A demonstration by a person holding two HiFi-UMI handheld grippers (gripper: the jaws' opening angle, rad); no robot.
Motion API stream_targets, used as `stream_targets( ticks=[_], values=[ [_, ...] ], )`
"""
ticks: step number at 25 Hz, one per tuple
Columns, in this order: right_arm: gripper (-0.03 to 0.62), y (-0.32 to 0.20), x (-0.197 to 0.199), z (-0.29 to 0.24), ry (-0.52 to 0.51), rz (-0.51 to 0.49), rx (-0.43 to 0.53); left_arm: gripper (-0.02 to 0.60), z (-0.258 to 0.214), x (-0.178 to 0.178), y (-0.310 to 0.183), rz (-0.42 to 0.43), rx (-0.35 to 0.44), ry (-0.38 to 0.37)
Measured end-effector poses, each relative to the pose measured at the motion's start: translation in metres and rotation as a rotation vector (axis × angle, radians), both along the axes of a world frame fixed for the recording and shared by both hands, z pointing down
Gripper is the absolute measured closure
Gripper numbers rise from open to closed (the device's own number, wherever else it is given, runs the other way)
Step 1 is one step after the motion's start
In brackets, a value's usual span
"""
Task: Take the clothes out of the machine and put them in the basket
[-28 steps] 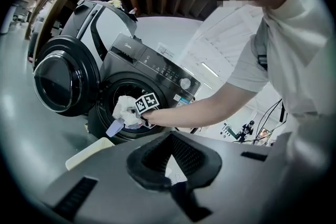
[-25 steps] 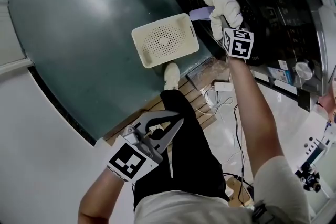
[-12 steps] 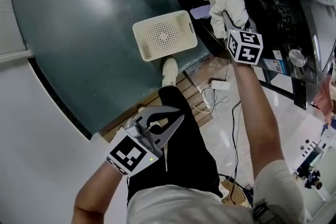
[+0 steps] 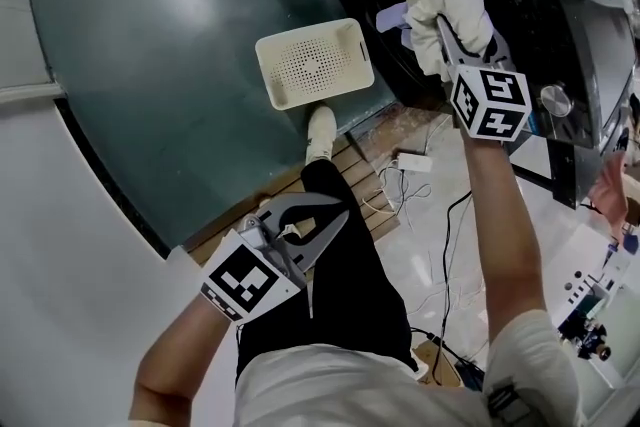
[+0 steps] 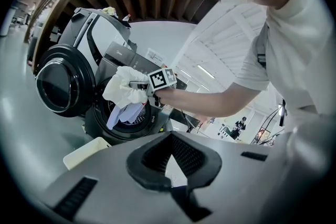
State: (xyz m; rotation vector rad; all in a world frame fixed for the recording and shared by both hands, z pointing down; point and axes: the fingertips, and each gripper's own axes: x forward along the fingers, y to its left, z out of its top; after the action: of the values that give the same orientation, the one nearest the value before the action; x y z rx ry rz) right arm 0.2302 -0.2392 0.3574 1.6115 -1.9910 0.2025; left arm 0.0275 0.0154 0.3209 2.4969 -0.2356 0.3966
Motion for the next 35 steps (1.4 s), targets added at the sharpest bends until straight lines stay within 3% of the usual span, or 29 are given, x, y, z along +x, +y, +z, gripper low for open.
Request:
stream_targets(
  ticks=[8, 15, 25, 35],
  values=[
    [0.41, 0.017, -0.045, -0.053, -0.027, -0.094, 0.043, 0.583, 0.0, -0.015, 0.011, -0.024, 0.006, -0.01],
    [0.41, 0.034, -0.096, -0.068, -0.067, -0.193, 0.061, 0.583, 0.003, -0.025, 0.026, -0.035, 0.005, -0.018],
    [0.41, 0.063, -0.163, -0.042, -0.081, -0.337, -0.004, 0.583, 0.006, -0.038, 0.035, -0.08, 0.005, -0.024],
    [0.41, 0.074, -0.191, 0.022, -0.078, -0.397, -0.089, 0.583, 0.023, -0.05, 0.043, -0.091, 0.009, -0.056]
  ],
)
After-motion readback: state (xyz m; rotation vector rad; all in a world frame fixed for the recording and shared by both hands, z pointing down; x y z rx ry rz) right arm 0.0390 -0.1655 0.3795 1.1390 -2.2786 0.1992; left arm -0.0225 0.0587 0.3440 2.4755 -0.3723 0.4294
